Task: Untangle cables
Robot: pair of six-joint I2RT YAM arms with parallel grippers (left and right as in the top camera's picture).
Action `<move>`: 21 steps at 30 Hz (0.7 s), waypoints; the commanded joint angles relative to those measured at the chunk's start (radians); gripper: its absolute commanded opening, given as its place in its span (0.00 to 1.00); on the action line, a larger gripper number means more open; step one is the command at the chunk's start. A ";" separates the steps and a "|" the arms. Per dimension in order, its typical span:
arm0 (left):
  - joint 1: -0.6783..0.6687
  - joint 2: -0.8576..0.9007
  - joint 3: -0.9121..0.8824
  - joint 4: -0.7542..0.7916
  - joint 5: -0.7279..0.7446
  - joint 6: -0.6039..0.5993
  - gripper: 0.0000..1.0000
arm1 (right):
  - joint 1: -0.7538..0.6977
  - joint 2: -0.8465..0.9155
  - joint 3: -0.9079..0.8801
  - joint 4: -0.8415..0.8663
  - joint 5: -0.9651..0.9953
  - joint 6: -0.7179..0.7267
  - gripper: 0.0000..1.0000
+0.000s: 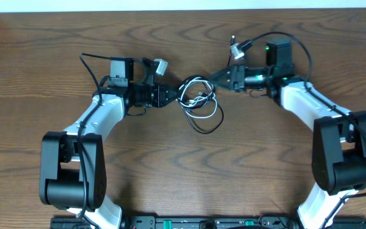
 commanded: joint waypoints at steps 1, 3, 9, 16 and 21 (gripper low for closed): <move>-0.021 0.015 0.002 0.005 -0.002 0.032 0.08 | 0.054 0.001 0.002 0.000 0.041 0.013 0.43; -0.027 0.015 0.002 0.004 -0.019 0.032 0.08 | 0.080 0.001 0.002 0.002 0.056 0.026 0.43; -0.032 0.015 0.002 0.005 -0.019 0.035 0.07 | 0.127 0.001 0.002 0.008 0.098 0.032 0.40; -0.032 0.015 0.002 0.003 -0.019 0.034 0.07 | 0.168 0.001 0.002 0.008 0.198 0.032 0.40; -0.032 0.015 0.002 0.003 -0.019 0.034 0.08 | 0.185 0.001 0.002 0.003 0.260 0.032 0.38</move>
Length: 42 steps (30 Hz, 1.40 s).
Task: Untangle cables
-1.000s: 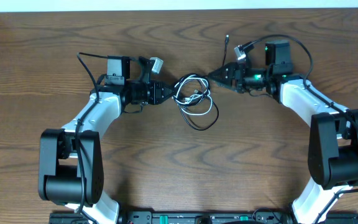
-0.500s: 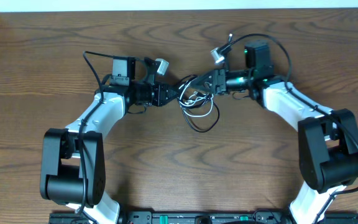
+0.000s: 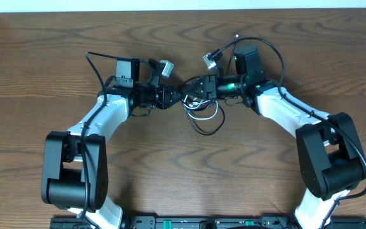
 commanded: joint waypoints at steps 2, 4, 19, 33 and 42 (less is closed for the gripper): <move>-0.002 0.015 0.002 0.003 0.005 0.014 0.07 | 0.009 0.001 0.002 -0.025 0.091 0.007 0.39; -0.002 0.015 0.002 0.003 0.006 0.014 0.08 | 0.009 0.001 0.002 -0.058 0.138 0.007 0.39; -0.002 0.015 0.002 0.004 0.017 0.014 0.07 | 0.010 0.001 0.002 -0.096 0.317 0.008 0.40; -0.002 0.015 0.002 0.003 0.017 0.014 0.07 | 0.010 0.001 0.002 -0.263 0.513 0.003 0.43; -0.002 0.015 0.002 -0.020 0.141 0.056 0.08 | 0.022 0.001 0.001 -0.299 0.634 -0.025 0.46</move>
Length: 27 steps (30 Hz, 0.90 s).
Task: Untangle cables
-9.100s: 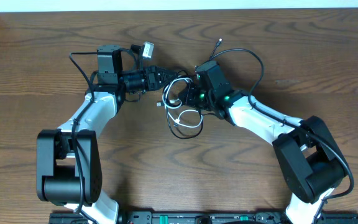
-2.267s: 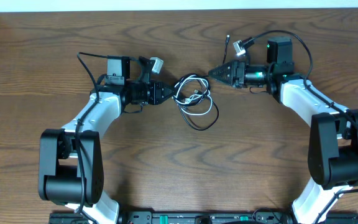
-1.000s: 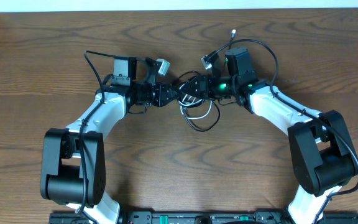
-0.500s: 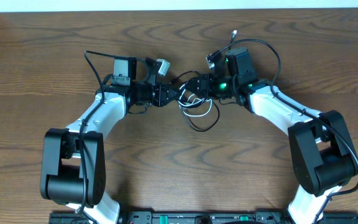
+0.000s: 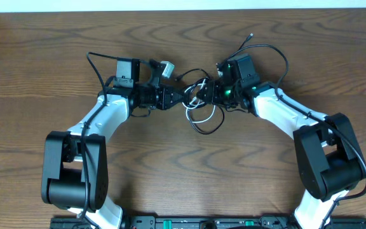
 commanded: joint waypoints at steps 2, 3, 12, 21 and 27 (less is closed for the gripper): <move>-0.001 0.015 0.002 -0.010 0.194 0.089 0.07 | 0.005 0.001 0.001 -0.048 0.172 -0.052 0.47; -0.001 0.015 0.002 -0.010 0.202 0.092 0.07 | 0.005 0.003 0.001 -0.057 0.193 -0.056 0.47; -0.001 0.015 0.002 -0.018 0.150 0.112 0.07 | -0.005 0.011 0.001 -0.093 0.285 -0.056 0.48; -0.001 0.015 0.002 -0.021 0.098 0.111 0.08 | -0.059 0.006 0.002 -0.016 -0.063 -0.167 0.56; -0.001 0.015 0.002 -0.021 0.097 0.111 0.07 | -0.119 0.004 0.002 0.078 -0.405 -0.168 0.53</move>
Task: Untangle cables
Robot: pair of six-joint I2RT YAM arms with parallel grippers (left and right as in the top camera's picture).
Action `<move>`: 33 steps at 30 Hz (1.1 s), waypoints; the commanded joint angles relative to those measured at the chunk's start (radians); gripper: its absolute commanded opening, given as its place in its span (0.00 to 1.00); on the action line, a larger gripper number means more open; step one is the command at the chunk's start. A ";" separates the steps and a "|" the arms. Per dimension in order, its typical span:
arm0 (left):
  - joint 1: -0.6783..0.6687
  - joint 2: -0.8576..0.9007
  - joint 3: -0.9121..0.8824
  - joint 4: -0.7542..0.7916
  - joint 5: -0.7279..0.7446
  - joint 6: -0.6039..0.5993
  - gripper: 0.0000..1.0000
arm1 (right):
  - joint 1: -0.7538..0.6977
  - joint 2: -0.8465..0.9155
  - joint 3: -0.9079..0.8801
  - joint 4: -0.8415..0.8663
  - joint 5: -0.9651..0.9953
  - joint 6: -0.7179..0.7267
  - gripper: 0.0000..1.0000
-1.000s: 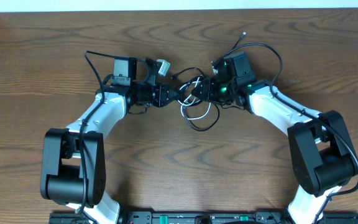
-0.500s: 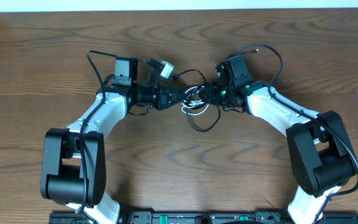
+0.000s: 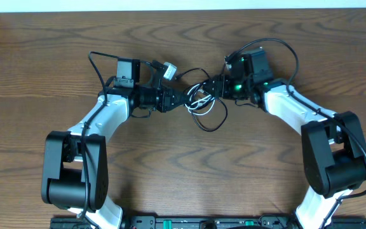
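Observation:
A small tangle of black and white cables [image 3: 203, 105] lies at the middle of the wooden table, with a black loop [image 3: 212, 122] sagging toward the front. My left gripper [image 3: 183, 98] reaches in from the left, its fingers shut on the tangle's left edge. From the right, my right gripper [image 3: 210, 87] meets the tangle's upper right, its fingers closed on a black strand. The two grippers are about a hand's width apart with the knot between them. How the strands cross inside the knot is too small to tell.
The brown wooden table [image 3: 183, 172] runs to a white strip along the far edge [image 3: 183, 5]. Each arm's own black lead arcs over its wrist [image 3: 97, 63] [image 3: 278, 48]. The arm bases stand at the front left [image 3: 72, 172] and front right [image 3: 342, 159].
My right gripper has shifted a little to the right and turned at the wrist, and the tangle has spread slightly. My left gripper has edged a little to the right.
At first my right gripper was well right of the tangle with a black strand drawn out to it, while the left held the tangle's left side. Then the right came in against the knot, later sat rotated at it, and now stands slightly back to the right.

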 commanded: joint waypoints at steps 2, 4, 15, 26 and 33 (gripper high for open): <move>0.003 0.014 0.002 -0.003 -0.003 0.028 0.07 | -0.035 0.002 0.002 0.008 -0.309 -0.035 0.47; 0.003 0.014 0.002 -0.003 -0.004 0.028 0.08 | -0.040 0.002 0.002 0.006 -0.345 -0.034 0.44; 0.003 0.014 0.002 -0.003 -0.019 0.028 0.07 | 0.005 0.002 0.002 -0.042 -0.330 0.040 0.36; 0.003 0.014 0.002 -0.003 -0.029 0.028 0.07 | -0.064 -0.045 0.003 -0.195 -0.245 0.040 0.36; 0.003 0.014 0.002 -0.003 -0.029 0.028 0.08 | -0.061 -0.171 0.003 -0.054 -0.396 0.033 0.42</move>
